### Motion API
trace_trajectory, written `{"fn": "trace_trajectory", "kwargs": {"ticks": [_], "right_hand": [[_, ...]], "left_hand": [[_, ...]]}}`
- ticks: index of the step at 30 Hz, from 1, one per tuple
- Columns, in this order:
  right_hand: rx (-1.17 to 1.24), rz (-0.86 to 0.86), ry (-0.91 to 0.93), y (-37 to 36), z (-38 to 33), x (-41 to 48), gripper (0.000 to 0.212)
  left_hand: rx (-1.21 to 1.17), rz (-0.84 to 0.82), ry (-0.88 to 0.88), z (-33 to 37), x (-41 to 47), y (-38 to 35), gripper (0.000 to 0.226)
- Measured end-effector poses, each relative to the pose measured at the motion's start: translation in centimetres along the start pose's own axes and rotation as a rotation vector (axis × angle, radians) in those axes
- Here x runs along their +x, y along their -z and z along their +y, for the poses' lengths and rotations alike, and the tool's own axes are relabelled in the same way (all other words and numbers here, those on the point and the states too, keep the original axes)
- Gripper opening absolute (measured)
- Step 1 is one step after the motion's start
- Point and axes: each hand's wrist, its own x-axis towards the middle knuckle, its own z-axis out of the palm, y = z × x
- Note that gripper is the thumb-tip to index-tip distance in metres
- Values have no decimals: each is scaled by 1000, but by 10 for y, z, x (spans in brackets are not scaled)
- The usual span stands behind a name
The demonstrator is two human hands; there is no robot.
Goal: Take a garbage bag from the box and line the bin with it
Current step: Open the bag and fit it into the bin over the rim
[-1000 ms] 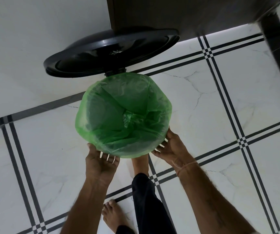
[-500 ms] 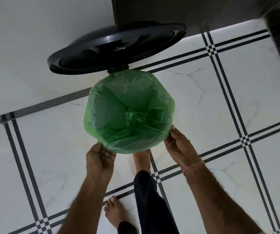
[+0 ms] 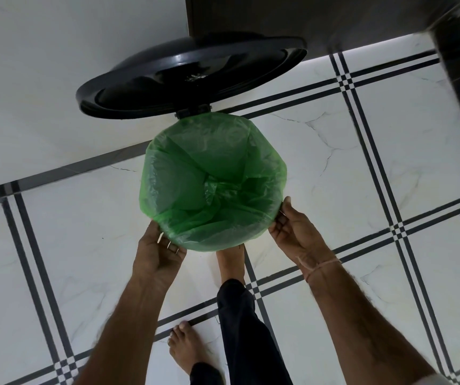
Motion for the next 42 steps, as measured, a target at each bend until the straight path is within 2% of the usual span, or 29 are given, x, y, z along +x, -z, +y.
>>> {"fn": "trace_trajectory", "kwargs": {"ticks": [5,7,9,16,18,22,25,29,31,32,34,38,42], "right_hand": [[-60,18,-6,-4,-1,0,22],[-84,13,-15,-4,0,-2,20],[-88,13,-29,-4,1,-4,21],[-64,7,24,-7,3,-1,25],[-90,28,31,-8,2,-2,25],[-116,74,19,-12,2,-8,32],[-125,114,19,-14,2,-13,37],[-281,196,17,-14,-2,-26,39],[-464,269,109,-24,-5,-40,45],[-530,296,231,-33,-9,-49,46],[-620,243,510,-55,-22,-65,47],[-676,-14,719,-131,-69,-86,51],[-708,-126,821,-200,-105,-92,48]], "left_hand": [[-66,-27,8,2,-1,-4,32],[-56,-26,-17,4,0,-4,24],[22,-35,-95,6,-1,-3,13],[262,44,-287,4,-11,-5,33],[278,84,-253,4,-10,-7,29],[93,82,-68,5,-5,-10,30],[36,108,-33,3,-8,-10,32],[152,168,-34,5,-20,-11,40],[251,244,-79,11,-31,-15,57],[292,278,-138,18,-38,-18,63],[336,297,-269,34,-53,-31,68],[315,126,-480,76,-94,-81,75],[374,-85,-563,109,-127,-128,73]]}}
